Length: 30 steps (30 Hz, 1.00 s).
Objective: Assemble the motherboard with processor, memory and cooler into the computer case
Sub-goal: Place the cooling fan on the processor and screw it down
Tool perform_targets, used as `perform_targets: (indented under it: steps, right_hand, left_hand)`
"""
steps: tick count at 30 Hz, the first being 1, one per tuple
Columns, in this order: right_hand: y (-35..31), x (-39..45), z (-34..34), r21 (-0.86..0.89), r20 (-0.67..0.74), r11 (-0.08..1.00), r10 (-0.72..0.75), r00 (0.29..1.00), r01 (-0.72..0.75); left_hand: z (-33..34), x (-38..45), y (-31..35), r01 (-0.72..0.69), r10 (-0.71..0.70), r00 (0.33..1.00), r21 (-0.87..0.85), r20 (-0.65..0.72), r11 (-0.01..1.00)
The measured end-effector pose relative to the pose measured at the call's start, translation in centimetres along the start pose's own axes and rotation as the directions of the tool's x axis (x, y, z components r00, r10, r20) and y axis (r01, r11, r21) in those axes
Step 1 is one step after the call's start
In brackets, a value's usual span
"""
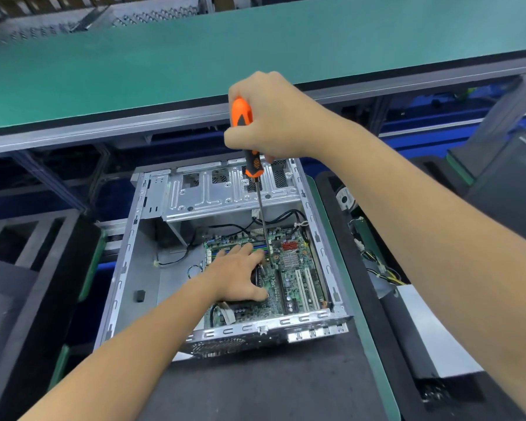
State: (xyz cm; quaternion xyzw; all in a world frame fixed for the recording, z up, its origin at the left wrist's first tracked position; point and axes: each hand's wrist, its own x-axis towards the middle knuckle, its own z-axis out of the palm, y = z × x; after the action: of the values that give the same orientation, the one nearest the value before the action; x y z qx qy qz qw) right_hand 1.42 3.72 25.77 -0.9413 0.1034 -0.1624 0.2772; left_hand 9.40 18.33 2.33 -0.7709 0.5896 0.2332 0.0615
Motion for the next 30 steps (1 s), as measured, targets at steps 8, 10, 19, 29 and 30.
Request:
perform_targets:
  steps: [8, 10, 19, 29, 30]
  right_hand:
    - [0.1, -0.2, -0.3, -0.004, 0.023, 1.0, -0.009, 1.0, 0.009]
    - [-0.1, -0.1, -0.4, 0.001, 0.02, 1.0, -0.017, 1.0, 0.017]
    - [-1.0, -0.4, -1.0, 0.046, -0.05, 0.996, -0.071, 0.996, 0.073]
    - [-2.0, -1.4, -1.2, 0.026, -0.055, 0.998, -0.063, 0.996, 0.065]
    - [-2.1, -1.5, -1.2, 0.024, -0.051, 0.998, -0.06, 0.997, 0.062]
  left_hand:
    - [0.1, 0.3, -0.4, -0.027, 0.028, 0.999, -0.011, 0.026, 1.0]
    - [0.2, 0.4, -0.3, -0.001, 0.002, 1.0, -0.014, 0.029, 1.0]
    - [-0.5, -0.4, -1.3, 0.063, -0.085, 0.996, -0.59, -0.008, 0.805]
    - [-0.7, -0.5, -0.4, 0.001, -0.058, 0.994, -0.514, -0.094, 0.858]
    - [-0.7, -0.4, -0.4, -0.004, -0.046, 0.995, -0.49, -0.09, 0.872]
